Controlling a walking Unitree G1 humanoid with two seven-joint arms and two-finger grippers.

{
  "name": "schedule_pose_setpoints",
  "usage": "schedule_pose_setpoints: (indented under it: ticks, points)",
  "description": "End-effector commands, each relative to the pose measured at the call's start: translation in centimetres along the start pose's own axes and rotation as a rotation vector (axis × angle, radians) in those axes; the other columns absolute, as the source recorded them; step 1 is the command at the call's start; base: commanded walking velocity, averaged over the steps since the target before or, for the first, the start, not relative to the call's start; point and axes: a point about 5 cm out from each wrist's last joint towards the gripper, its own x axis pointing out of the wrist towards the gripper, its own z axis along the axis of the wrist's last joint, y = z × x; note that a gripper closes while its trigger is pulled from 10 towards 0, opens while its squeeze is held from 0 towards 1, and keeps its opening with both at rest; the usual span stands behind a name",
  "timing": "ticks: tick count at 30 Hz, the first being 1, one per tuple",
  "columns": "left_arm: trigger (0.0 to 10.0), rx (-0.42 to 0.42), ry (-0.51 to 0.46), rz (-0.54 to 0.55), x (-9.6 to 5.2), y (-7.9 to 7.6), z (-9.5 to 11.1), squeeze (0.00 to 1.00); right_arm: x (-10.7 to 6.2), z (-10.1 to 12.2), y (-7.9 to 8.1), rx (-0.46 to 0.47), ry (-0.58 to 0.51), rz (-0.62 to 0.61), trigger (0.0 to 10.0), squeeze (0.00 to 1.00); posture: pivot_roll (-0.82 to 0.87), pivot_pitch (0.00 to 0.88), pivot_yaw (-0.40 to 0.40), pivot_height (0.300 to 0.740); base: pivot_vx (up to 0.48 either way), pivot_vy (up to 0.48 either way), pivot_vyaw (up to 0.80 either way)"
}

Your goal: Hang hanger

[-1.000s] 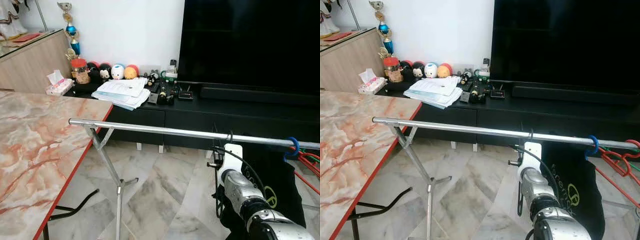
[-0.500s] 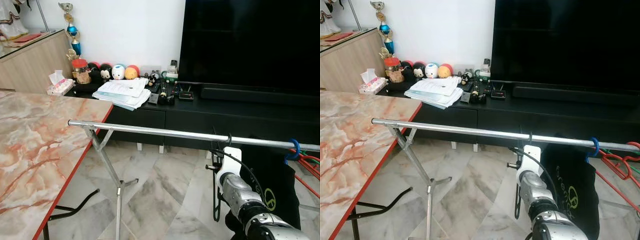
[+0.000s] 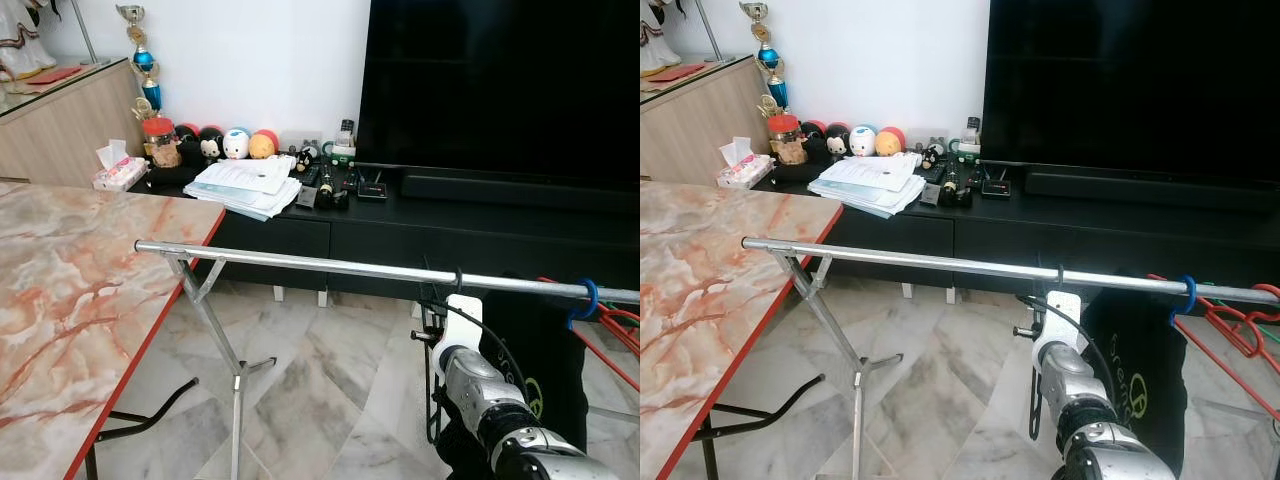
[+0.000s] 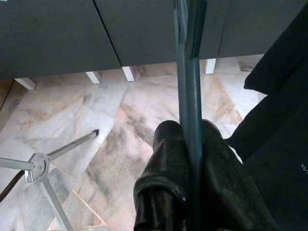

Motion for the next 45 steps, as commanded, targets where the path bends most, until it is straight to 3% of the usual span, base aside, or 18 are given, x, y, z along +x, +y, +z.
schedule_pose_setpoints:
  ticks: [1,9,10,11,12,23,24,25,26,31,32,33,38,39,40,41,42,45]
  points:
    - [10.0,0.018,0.032,-0.002,-0.1,0.2,-0.7,0.0,-0.1,-2.8,-0.2,0.01,0.107,-0.003,10.0,0.0,0.05,0.034,0.022,0.74,0.0,0.0,0.0]
    - [10.0,0.021,0.032,-0.006,-0.1,0.2,-0.7,0.0,-0.1,-2.7,-0.3,0.025,0.097,-0.011,10.0,0.0,0.05,0.035,0.023,0.74,0.0,0.0,0.0]
    - [10.0,0.021,0.032,-0.006,-0.1,0.2,-0.7,0.0,-0.1,-2.4,-0.3,0.04,0.08,-0.011,10.0,0.09,0.04,0.036,0.023,0.74,0.0,0.0,0.0]
    - [10.0,0.022,0.032,-0.005,-0.1,0.2,-0.7,0.0,-0.1,-2.2,-0.3,0.045,0.07,-0.011,10.0,0.33,0.05,0.035,0.022,0.74,0.0,0.0,0.0]
    - [10.0,0.021,0.032,-0.005,-0.1,0.2,-0.7,0.0,-0.1,-2.1,-0.3,0.045,0.062,-0.011,10.0,0.35,0.05,0.035,0.022,0.74,0.0,0.0,0.0]
    - [10.0,0.019,0.029,0.0,-0.1,0.2,-0.6,0.0,-0.1,-1.6,-0.2,0.026,0.015,-0.018,10.0,0.32,0.05,0.035,0.021,0.74,0.0,0.0,0.0]
    - [10.0,0.02,0.028,0.001,-0.1,0.2,-0.6,0.0,-0.1,-1.6,-0.2,0.021,0.006,-0.018,10.0,0.62,0.05,0.034,0.021,0.74,0.0,0.0,0.0]
    - [10.0,0.021,0.028,0.001,-0.1,0.2,-0.6,0.0,-0.1,-1.6,-0.2,0.015,0.004,-0.02,10.0,0.67,0.05,0.034,0.021,0.74,0.0,0.0,0.0]
    - [10.0,0.021,0.028,0.0,-0.1,0.2,-0.6,0.0,-0.1,-1.6,-0.2,0.006,0.001,-0.022,10.0,0.79,0.05,0.034,0.021,0.74,0.0,0.0,0.0]
    - [10.0,0.019,0.026,0.0,-0.1,0.2,-0.6,0.0,-0.1,-1.5,-0.3,0.013,-0.032,-0.027,10.0,0.8,0.05,0.035,0.02,0.74,0.0,0.0,0.0]
    - [10.0,0.02,0.025,0.0,-0.1,0.2,-0.6,0.0,-0.1,-1.4,-0.3,0.017,-0.036,-0.027,10.0,0.91,0.05,0.035,0.02,0.74,0.0,0.0,0.0]
    - [10.0,0.019,0.025,-0.001,-0.1,0.2,-0.6,0.0,-0.1,-1.4,-0.3,0.017,-0.039,-0.029,10.0,0.91,0.05,0.035,0.02,0.74,0.0,0.0,0.0]
    - [10.0,0.019,0.025,0.0,-0.1,0.2,-0.6,0.0,-0.2,-1.0,-0.4,-0.009,-0.073,-0.041,10.0,0.86,0.05,0.035,0.021,0.74,0.0,0.0,0.0]
    - [10.0,0.019,0.025,0.001,-0.1,0.2,-0.6,0.0,-0.2,-0.8,-0.3,-0.01,-0.092,-0.04,10.0,0.64,0.05,0.035,0.021,0.74,0.0,0.0,0.0]
    - [10.0,0.019,0.025,0.001,-0.1,0.2,-0.6,0.0,-0.2,-0.8,-0.3,-0.01,-0.092,-0.04,10.0,0.64,0.05,0.035,0.021,0.74,0.0,0.0,0.0]
    - [10.0,0.018,0.024,0.001,-0.1,0.2,-0.6,0.0,-0.2,-0.5,-0.2,-0.002,-0.109,-0.036,10.0,0.51,0.05,0.035,0.021,0.74,0.0,0.0,0.0]
    - [10.0,0.018,0.024,0.001,-0.1,0.2,-0.6,0.0,-0.2,-0.4,-0.1,-0.01,-0.122,-0.032,10.0,0.05,0.05,0.035,0.021,0.74,0.0,0.0,0.0]
    - [10.0,0.017,0.024,0.0,-0.1,0.2,-0.6,0.0,-0.2,-0.2,0.0,-0.035,-0.147,-0.028,10.0,0.0,0.04,0.036,0.02,0.74,0.0,0.0,0.0]
